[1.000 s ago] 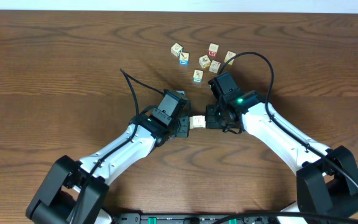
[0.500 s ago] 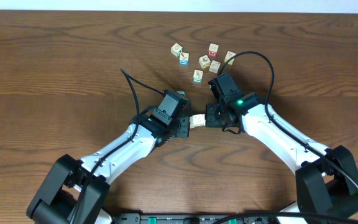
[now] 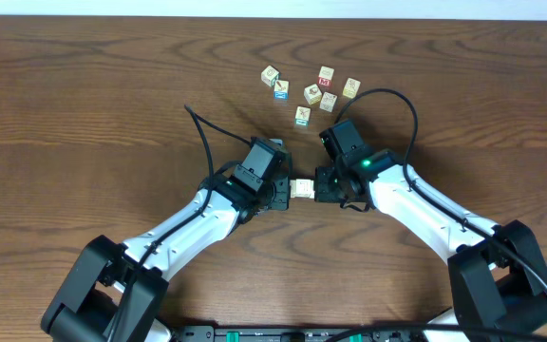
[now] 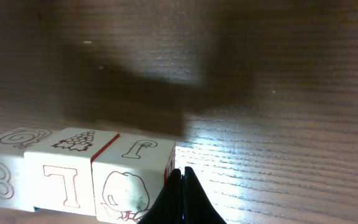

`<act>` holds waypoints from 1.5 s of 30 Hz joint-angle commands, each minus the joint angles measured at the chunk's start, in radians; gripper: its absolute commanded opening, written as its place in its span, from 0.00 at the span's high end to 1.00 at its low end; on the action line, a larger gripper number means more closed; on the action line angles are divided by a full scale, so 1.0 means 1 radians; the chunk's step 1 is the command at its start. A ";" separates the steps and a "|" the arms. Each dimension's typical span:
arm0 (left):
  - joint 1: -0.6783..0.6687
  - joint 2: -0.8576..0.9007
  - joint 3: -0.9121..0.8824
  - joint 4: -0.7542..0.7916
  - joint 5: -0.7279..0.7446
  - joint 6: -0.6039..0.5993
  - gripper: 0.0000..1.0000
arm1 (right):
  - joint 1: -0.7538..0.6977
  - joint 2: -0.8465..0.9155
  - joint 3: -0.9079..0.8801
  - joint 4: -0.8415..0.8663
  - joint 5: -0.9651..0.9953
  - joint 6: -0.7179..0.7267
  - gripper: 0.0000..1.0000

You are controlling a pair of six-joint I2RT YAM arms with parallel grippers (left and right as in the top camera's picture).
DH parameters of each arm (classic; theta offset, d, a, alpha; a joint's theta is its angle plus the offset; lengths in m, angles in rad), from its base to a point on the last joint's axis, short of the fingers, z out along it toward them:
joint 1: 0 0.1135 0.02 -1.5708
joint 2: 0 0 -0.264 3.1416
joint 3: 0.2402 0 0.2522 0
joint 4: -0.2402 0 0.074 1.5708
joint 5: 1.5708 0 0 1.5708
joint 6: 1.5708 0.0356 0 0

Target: Lift 3 blocks

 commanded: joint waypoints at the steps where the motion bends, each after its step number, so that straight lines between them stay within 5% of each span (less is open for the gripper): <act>1: -0.073 0.006 0.031 0.053 0.207 0.002 0.93 | 0.052 -0.003 0.010 0.052 -0.267 0.023 0.99; 34: -0.111 0.103 0.031 0.051 0.098 -0.002 0.93 | 0.068 0.081 0.002 0.046 -0.098 0.011 0.99; 45: -0.019 0.092 0.034 0.037 0.017 0.033 0.92 | -0.037 0.080 0.005 0.053 -0.062 -0.108 0.99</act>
